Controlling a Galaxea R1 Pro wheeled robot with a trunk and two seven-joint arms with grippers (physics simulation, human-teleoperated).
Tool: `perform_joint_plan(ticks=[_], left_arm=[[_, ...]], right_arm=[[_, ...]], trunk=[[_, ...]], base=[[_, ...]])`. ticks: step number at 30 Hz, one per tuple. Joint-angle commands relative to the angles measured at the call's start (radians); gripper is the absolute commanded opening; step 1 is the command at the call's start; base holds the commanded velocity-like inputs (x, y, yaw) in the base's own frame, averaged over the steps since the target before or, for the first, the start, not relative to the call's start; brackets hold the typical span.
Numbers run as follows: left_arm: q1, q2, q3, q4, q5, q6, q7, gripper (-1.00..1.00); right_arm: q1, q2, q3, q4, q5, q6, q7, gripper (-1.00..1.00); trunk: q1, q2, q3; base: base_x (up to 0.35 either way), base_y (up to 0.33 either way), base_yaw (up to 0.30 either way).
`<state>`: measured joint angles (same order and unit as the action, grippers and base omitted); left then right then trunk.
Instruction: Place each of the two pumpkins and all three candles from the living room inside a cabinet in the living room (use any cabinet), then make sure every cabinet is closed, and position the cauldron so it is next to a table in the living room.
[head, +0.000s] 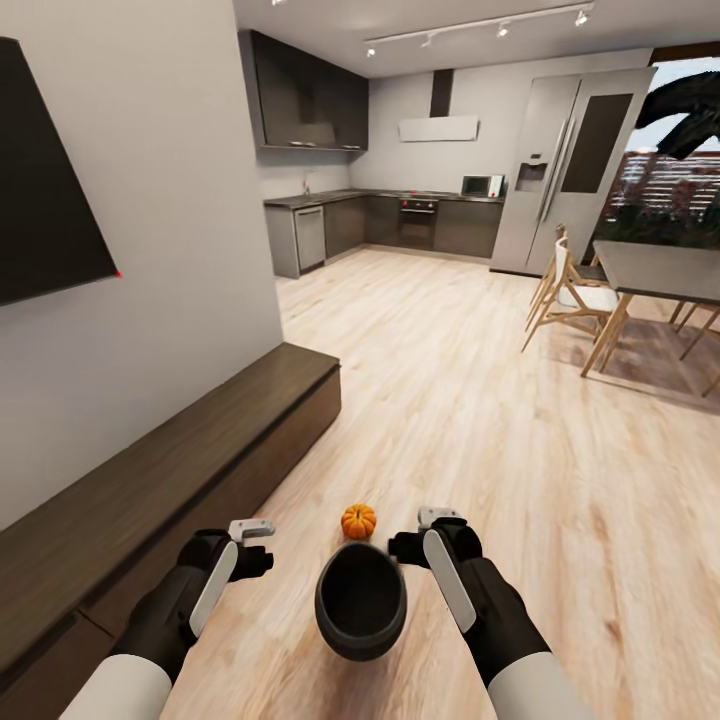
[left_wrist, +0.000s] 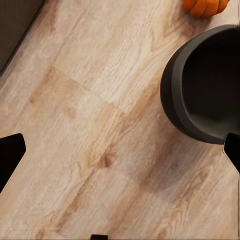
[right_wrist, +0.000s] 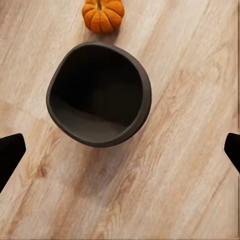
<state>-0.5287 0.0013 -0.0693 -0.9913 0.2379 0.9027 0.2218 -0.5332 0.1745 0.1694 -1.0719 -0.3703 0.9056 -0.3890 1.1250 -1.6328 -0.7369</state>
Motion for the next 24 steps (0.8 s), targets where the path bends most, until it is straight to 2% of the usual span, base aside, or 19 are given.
perform_joint_plan(ticks=[1,11,14,19,24], left_arm=[[-0.001,0.000,-0.001,-0.001,0.011,0.002,0.010,1.00],[0.000,-0.002,0.001,-0.001,0.012,-0.010,0.010,1.00],[0.000,-0.003,0.003,-0.001,0.015,-0.036,0.004,1.00],[0.000,-0.004,0.005,-0.001,0.018,-0.040,0.001,1.00],[0.000,-0.004,0.005,-0.001,0.018,-0.042,0.001,1.00]], right_arm=[[-0.001,0.000,0.001,-0.001,-0.010,0.002,-0.010,1.00],[-0.001,0.000,0.005,0.001,-0.010,0.001,-0.010,1.00],[-0.001,0.000,0.008,0.003,-0.010,0.000,-0.009,1.00],[-0.001,0.000,0.009,0.009,-0.010,-0.019,-0.008,1.00],[-0.001,0.000,0.010,0.014,-0.010,-0.027,-0.007,1.00]], trunk=[[0.000,0.000,-0.001],[0.000,0.000,-0.001],[0.000,0.000,-0.001],[0.000,0.000,-0.001],[0.019,-0.035,-0.017]], base=[[0.216,-0.199,0.000],[0.214,-0.199,0.000],[0.026,-0.025,0.000],[0.001,-0.001,0.000],[0.000,0.000,0.000]])
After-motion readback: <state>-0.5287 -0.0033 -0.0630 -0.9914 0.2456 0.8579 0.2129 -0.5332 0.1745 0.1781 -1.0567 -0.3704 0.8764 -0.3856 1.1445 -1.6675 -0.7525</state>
